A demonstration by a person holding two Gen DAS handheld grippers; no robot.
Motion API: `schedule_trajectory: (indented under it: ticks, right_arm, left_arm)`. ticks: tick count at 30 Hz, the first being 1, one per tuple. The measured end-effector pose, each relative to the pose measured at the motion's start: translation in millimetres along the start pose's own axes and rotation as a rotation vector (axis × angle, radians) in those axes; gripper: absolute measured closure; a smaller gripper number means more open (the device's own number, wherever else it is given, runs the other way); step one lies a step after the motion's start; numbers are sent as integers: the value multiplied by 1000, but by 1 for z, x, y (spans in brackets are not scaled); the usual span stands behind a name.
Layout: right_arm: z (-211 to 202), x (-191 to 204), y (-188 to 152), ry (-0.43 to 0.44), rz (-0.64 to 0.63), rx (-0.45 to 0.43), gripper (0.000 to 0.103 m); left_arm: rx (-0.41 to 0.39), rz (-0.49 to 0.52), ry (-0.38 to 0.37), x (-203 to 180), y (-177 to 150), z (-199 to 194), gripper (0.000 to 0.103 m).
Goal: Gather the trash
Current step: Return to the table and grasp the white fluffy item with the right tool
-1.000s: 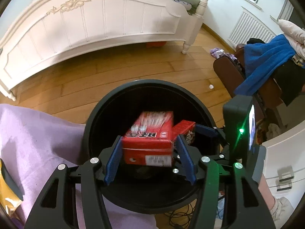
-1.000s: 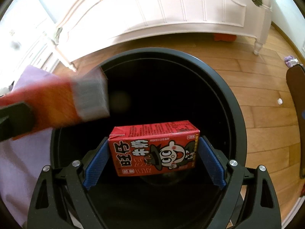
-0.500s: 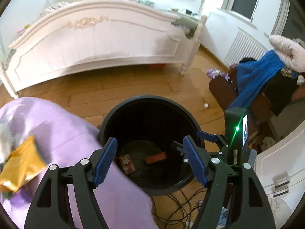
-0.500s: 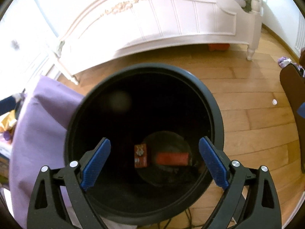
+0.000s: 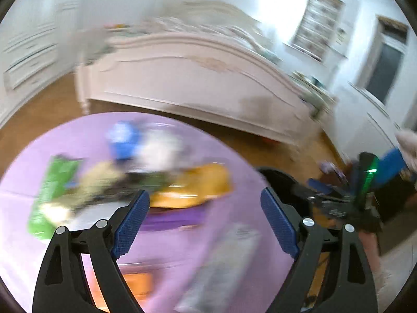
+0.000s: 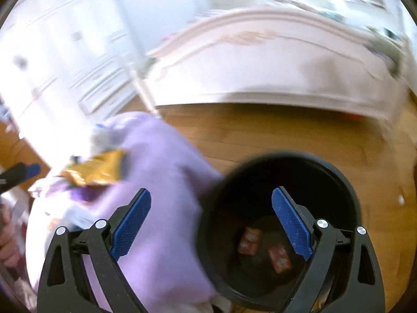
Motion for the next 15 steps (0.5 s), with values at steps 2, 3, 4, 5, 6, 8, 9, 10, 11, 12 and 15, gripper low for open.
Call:
schedule_trajectory:
  ticks: [2, 3, 4, 5, 6, 8, 9, 10, 11, 12, 15]
  right_arm:
    - [7, 31, 15, 64, -37, 5, 10]
    - [11, 46, 20, 89, -53, 9, 10]
    - [17, 64, 26, 121, -74, 18, 10]
    - [21, 76, 30, 142, -87, 24, 10]
    - [26, 87, 34, 163, -101, 31, 10]
    - [39, 115, 43, 202, -142, 51, 10]
    - [44, 125, 46, 211, -160, 59, 10]
    - [51, 132, 48, 217, -173, 66, 10]
    - [59, 140, 50, 222, -190, 77, 10]
    - [66, 143, 51, 224, -200, 86, 10]
    - [90, 156, 50, 227, -232, 129, 10]
  left_arm:
    - [-19, -24, 76, 38, 4, -11, 17]
    - [-26, -33, 100, 52, 4, -15, 17]
    - [-30, -47, 127, 69, 5, -19, 17]
    - [-29, -63, 153, 84, 5, -20, 17]
    - [-25, -83, 184, 103, 5, -22, 17]
    - [-19, -99, 224, 134, 4, -26, 17]
    - [-13, -100, 243, 147, 3, -24, 17]
    - [-5, -101, 254, 159, 0, -24, 17]
    - [12, -102, 260, 170, -2, -19, 17]
    - [28, -99, 267, 179, -3, -15, 17]
    - [65, -70, 274, 192, -8, 0, 18]
Point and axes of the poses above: each gripper's, at about its wrist camera, not at the fingertips, and z roughly the way its jaws point, x to its left, y to its top, the point moved 5 cm from there along z, roughly the way its jaws point, and after that the axes turned 14 degrees about -x, right-handed, at the moved point
